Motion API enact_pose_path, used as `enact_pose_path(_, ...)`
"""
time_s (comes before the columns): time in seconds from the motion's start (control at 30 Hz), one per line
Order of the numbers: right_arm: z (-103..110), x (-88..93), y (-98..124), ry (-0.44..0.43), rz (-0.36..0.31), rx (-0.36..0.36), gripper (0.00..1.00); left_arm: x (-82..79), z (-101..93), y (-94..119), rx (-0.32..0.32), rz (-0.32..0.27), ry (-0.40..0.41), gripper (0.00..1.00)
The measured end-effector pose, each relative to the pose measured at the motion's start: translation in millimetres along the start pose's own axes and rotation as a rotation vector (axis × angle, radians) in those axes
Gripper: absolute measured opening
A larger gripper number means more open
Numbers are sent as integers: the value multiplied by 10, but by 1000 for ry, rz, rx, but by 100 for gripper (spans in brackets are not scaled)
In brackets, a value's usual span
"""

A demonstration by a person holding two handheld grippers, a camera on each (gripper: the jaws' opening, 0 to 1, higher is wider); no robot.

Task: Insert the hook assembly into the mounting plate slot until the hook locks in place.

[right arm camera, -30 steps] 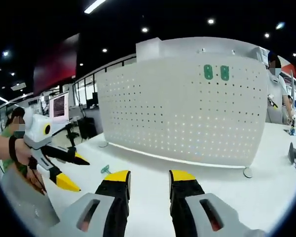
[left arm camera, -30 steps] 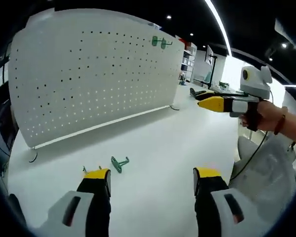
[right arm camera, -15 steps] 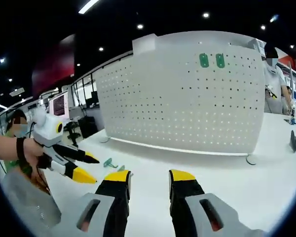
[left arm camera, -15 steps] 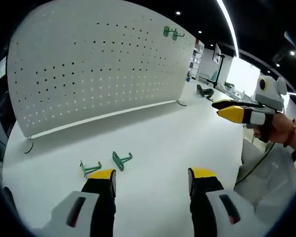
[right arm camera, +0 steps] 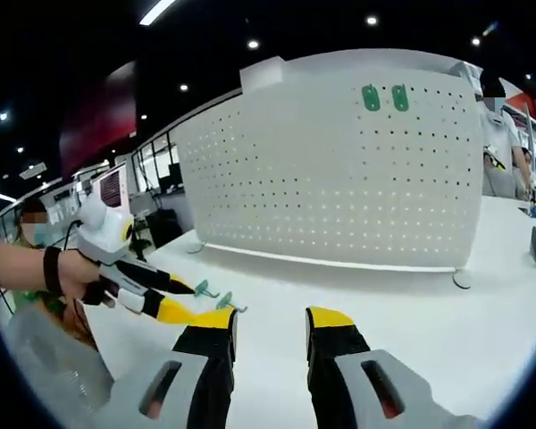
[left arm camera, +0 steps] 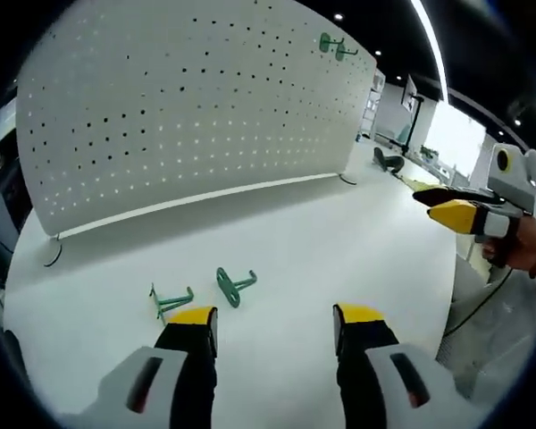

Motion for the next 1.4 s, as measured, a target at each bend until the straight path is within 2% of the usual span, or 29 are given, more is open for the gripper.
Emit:
enact_pose_path(0.47,15,31,0,-15,3,-5,30,16,118,-214,-44,22,-14,49)
enact_pose_path(0.77,54,50,-39,-20,8,-9,30,87,228,-334,-72,57,-9,41)
enact_pose_path(1.03,98,109,-79,-29,26,-17,30,37,335,-413,-104,49,0,31)
enact_pose_path(1.4,66,120,-116,-38,28,-7,28,100,357,-500,-89,86,20,23)
Point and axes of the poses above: the point that each gripper's makers call its tool centre point, and the gripper's own axes: y roughly backward along the fingers, z roughly to its left, x roughly out of its underside, the point moved 4 cm from there along y, roughly backward along the fingers, and after that the axes turned 6 degrees about -z, right-handed, at the moved point
